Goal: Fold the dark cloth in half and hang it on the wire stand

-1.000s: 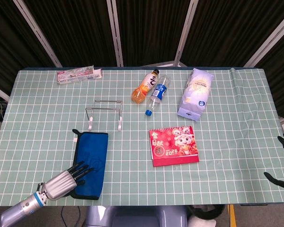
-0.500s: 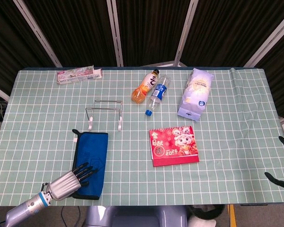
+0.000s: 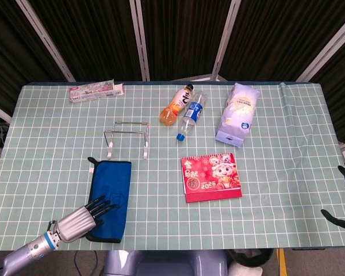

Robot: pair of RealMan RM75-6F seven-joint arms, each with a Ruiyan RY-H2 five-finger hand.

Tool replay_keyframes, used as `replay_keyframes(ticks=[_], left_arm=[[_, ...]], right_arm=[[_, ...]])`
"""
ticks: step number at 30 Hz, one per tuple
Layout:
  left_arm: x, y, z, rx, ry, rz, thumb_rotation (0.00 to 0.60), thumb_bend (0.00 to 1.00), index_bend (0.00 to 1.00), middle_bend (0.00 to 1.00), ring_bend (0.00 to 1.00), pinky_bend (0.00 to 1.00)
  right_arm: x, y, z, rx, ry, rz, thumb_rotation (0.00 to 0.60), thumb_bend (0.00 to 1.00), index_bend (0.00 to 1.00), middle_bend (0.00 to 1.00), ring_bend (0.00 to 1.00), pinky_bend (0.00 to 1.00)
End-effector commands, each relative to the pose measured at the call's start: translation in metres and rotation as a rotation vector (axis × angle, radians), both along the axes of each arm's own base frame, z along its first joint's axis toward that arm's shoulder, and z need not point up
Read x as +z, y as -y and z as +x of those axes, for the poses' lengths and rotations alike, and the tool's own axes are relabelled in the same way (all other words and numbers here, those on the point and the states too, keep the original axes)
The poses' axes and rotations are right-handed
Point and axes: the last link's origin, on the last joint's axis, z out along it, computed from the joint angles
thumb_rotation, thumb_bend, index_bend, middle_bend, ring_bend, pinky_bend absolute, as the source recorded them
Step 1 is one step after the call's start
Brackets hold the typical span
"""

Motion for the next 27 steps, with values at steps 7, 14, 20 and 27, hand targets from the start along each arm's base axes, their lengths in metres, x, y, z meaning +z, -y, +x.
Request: replay_keyframes(ticks=[7,14,20,27], left_arm=[[0.006,-0.002,-0.005,-0.012,-0.03,0.01,0.6,0.45,0.66,0.0,0.0,0.0],[0.012,-0.003,-0.011,-0.022,-0.065,0.016,0.6,0.45,0.66,0.0,0.0,0.0],[0.015,-0.003,-0.017,-0.039,-0.103,0.021,0.6,0.44,0.52,0.0,0.0,0.0],[0.026,-0.005,-0.02,-0.022,-0.089,0.032,0.6,0.08,0.0,0.0,0.0,0.0]], right_arm=[[-0.001,0.0,0.001,-0.002,-0.004,0.004,0.6,0.0,0.01,0.0,0.0,0.0],[-0.002,0.0,0.001,-0.005,-0.009,0.005,0.6,0.0,0.01,0.0,0.0,0.0],[-0.003,0.0,0.001,-0.006,-0.011,0.008,0.6,0.0,0.01,0.0,0.0,0.0],[-0.004,0.0,0.001,-0.009,-0.015,0.012,0.6,0.0,0.01,0.0,0.0,0.0]])
